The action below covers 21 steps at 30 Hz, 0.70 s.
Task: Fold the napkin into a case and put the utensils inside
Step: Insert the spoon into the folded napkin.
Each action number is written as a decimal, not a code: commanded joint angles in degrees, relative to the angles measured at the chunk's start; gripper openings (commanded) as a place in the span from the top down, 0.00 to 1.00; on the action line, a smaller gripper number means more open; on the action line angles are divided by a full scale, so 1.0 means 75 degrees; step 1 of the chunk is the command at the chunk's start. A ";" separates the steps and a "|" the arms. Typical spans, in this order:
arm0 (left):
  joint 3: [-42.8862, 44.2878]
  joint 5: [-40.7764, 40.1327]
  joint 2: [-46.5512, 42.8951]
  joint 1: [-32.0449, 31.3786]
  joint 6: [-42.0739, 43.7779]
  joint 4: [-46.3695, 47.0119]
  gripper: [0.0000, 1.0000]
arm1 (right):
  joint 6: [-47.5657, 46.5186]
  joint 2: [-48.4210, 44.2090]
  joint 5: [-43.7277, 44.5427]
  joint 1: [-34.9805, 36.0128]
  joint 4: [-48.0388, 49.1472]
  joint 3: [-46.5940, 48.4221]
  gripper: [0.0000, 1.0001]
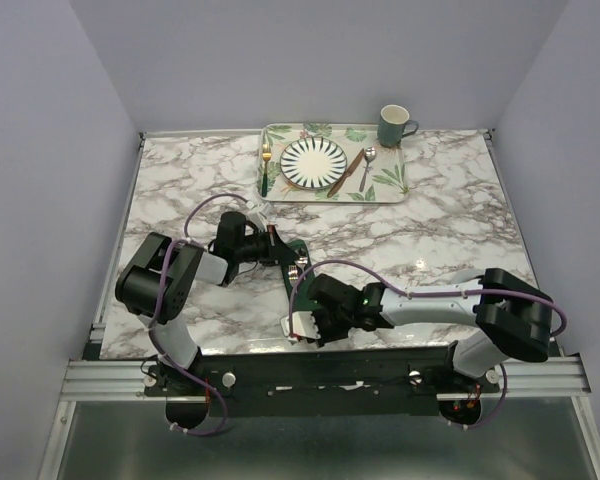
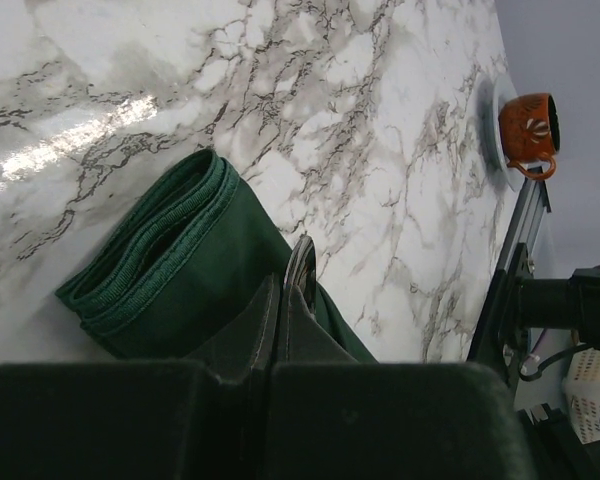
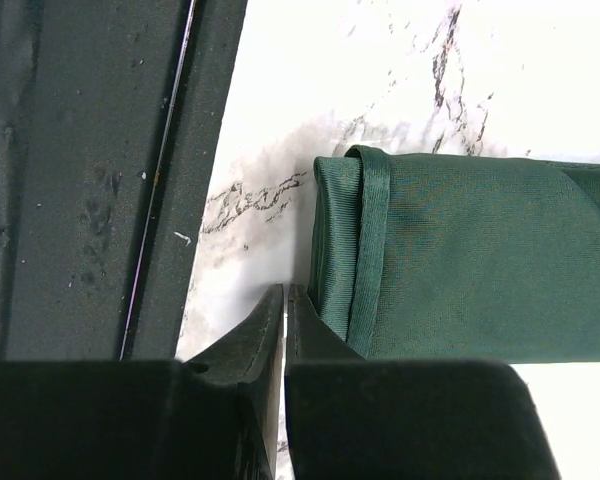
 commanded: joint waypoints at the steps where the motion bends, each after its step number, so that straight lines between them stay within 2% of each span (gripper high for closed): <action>1: -0.0095 0.0230 -0.0297 -0.0159 0.0010 0.0268 1.00 | 0.0100 0.0193 0.0380 0.0043 -0.0016 0.0115 0.89; 12: -0.0201 0.0159 -0.0414 -0.0288 0.0150 -0.0013 0.99 | 0.0217 0.0193 0.0450 0.0043 -0.0015 0.0126 0.89; 15: -0.0189 0.0148 -0.0449 -0.0288 0.0221 -0.0165 0.90 | 0.0240 0.0204 0.0451 0.0043 -0.0016 0.0138 0.89; 16: -0.0212 0.0090 -0.0484 -0.0300 0.0233 -0.0177 0.81 | 0.0229 0.0204 0.0451 0.0043 -0.0016 0.0150 0.89; 21: -0.0283 -0.0121 -0.0753 -0.0300 0.0233 -0.0189 0.68 | 0.0217 0.0228 0.0451 0.0043 -0.0016 0.0173 0.89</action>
